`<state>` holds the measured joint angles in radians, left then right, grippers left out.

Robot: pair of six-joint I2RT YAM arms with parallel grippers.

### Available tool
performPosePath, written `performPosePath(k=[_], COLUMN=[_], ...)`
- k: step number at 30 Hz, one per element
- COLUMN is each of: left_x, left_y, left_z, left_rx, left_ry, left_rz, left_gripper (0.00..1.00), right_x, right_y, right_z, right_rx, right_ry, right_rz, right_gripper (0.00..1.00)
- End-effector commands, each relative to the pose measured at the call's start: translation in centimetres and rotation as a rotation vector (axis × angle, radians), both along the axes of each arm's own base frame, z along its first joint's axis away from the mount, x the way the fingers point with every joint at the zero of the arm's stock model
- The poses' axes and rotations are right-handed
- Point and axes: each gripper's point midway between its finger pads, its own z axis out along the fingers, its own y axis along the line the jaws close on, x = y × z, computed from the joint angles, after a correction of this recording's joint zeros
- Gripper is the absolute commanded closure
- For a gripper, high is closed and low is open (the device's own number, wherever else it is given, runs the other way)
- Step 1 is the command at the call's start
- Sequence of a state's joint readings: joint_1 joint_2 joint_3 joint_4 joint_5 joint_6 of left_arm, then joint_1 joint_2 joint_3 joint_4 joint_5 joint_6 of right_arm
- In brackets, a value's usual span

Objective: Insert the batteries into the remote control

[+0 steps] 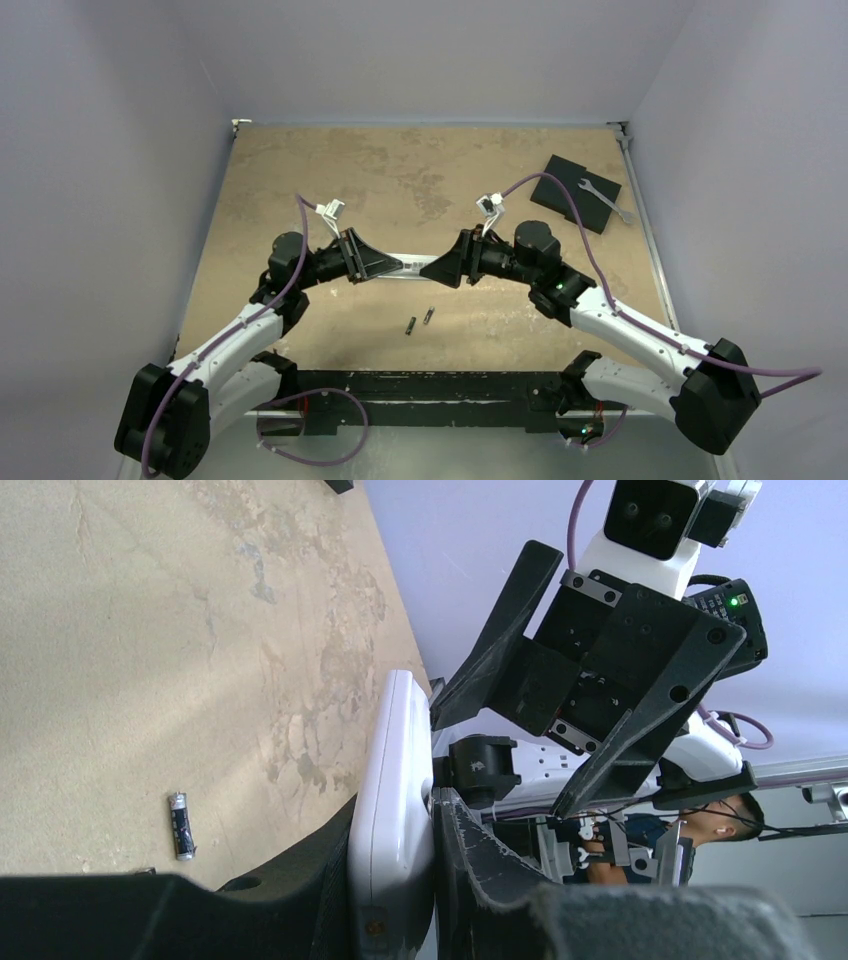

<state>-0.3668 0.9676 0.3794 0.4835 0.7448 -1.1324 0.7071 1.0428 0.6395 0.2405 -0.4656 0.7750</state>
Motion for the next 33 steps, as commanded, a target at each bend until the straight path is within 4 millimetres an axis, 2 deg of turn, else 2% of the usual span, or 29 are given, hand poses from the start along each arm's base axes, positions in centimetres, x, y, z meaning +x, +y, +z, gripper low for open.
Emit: performPosePath(k=[1, 14, 33], left_x=[0.1, -0.2, -0.7], left_y=[-0.1, -0.1, -0.3], left_z=[2.4, 3.2, 3.4], left_rx=[-0.022, -0.052, -0.091], left_ry=[-0.099, -0.104, -0.089], left_rz=[-0.009, -0.021, -0.05], left_gripper=[1.0, 1.0, 1.0], right_x=[0.2, 0.4, -0.6], right_y=[0.6, 0.6, 2.1], right_z=[2.0, 0.7, 1.6], right_rx=[0.04, 0.011, 0.09], right_ry=[-0.043, -0.016, -0.023], right_rz=[0.007, -0.007, 0.073], right_gripper=[0.26, 0.26, 0.26])
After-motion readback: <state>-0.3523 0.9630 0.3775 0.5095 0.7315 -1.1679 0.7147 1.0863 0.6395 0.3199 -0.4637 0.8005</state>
